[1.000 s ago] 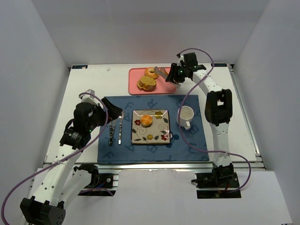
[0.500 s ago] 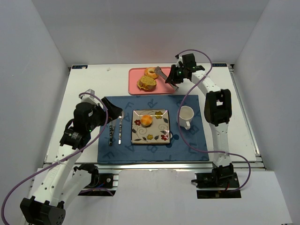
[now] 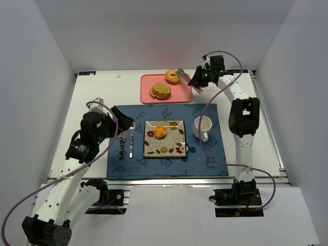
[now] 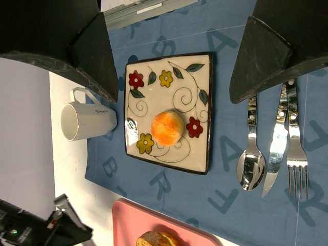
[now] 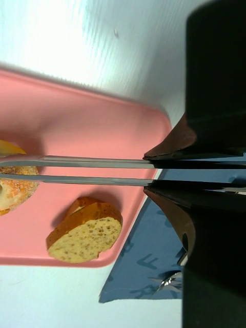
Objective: Place the bread
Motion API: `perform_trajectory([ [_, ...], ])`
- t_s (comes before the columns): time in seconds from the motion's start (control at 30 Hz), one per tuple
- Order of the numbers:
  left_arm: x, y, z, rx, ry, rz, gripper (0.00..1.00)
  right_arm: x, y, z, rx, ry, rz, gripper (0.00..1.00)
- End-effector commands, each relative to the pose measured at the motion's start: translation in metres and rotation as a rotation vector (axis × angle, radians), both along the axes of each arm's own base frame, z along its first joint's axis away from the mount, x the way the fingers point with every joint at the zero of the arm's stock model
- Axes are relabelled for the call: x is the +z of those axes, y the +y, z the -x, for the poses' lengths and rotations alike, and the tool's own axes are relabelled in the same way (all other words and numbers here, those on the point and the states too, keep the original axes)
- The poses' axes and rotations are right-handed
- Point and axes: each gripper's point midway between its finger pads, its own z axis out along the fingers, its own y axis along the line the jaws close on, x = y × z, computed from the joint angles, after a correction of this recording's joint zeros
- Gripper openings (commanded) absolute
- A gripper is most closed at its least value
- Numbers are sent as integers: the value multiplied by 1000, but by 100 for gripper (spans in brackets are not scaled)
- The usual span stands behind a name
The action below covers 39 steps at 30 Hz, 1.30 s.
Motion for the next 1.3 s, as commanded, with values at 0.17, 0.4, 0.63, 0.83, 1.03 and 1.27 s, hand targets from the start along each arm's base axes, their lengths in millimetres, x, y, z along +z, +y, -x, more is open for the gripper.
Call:
perform_trajectory([
  [0.17, 11, -2, -1, -12, -48, 16, 98, 119, -24, 26, 90, -225, -81, 0],
  [0.4, 19, -3, -2, -20, -70, 15, 98, 139, -22, 104, 281, -266, -92, 0],
  [0.63, 25, -4, -4, -29, -94, 10, 98, 119, -17, 216, 671, -400, 45, 0],
  [0.83, 36, 0, -2, -23, -125, -1, 98, 92, -16, 297, 898, -367, 152, 0],
  [1.03, 36, 1, 6, -27, -124, -5, 98, 59, -18, 326, 983, -347, 272, 0],
  [1.27, 32, 7, 21, -6, -121, 8, 98, 38, -31, 339, 1039, -354, 380, 0],
])
